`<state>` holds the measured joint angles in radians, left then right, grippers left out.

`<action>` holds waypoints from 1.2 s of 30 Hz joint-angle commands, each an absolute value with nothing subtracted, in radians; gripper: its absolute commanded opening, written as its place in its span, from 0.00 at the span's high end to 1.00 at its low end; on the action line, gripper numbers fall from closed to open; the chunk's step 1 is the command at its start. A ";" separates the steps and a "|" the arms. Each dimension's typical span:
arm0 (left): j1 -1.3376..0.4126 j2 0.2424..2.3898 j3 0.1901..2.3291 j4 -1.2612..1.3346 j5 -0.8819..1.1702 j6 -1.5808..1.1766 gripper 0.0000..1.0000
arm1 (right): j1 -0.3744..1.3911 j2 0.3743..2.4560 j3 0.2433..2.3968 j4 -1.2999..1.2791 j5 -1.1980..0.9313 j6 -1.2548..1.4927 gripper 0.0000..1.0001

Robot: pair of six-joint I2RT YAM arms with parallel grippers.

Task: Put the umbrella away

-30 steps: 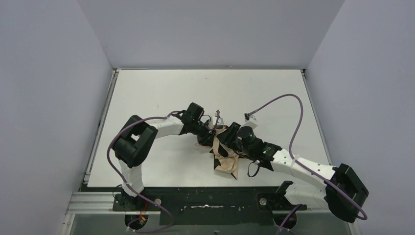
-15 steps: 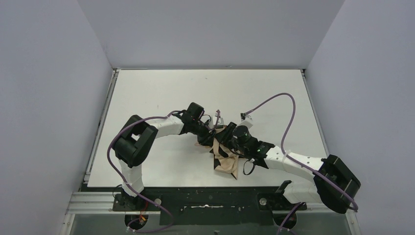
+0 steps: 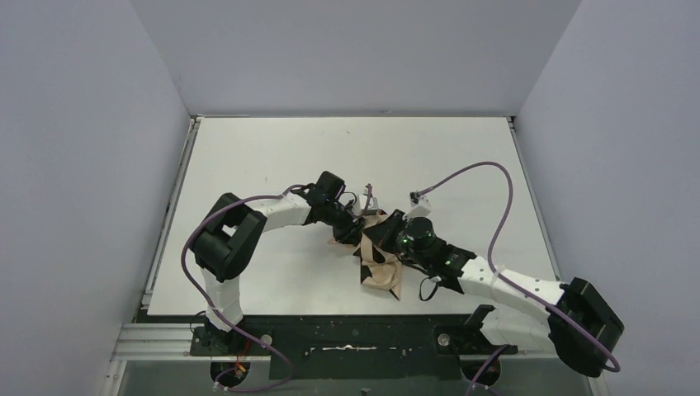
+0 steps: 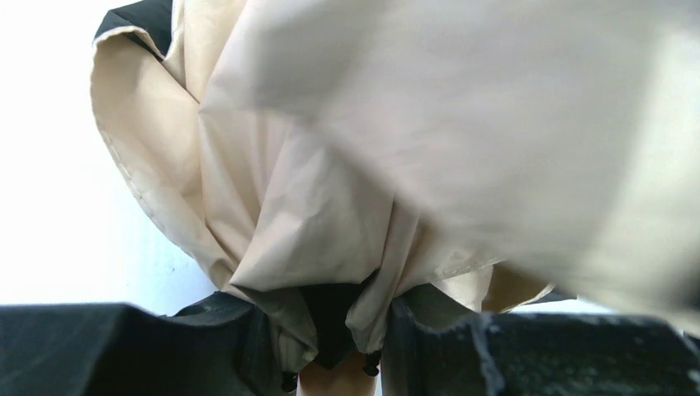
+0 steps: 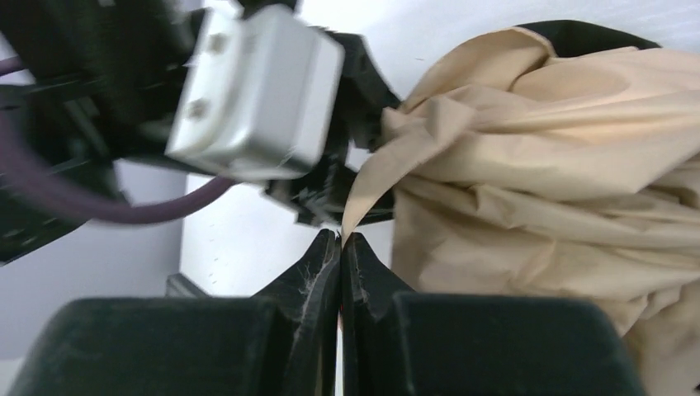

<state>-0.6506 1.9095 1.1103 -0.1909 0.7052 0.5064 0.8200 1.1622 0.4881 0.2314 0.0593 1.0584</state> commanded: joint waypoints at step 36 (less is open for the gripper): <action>-0.576 1.928 1.348 -0.369 0.480 0.513 1.00 | 0.822 0.606 0.497 -0.765 -0.475 0.974 1.00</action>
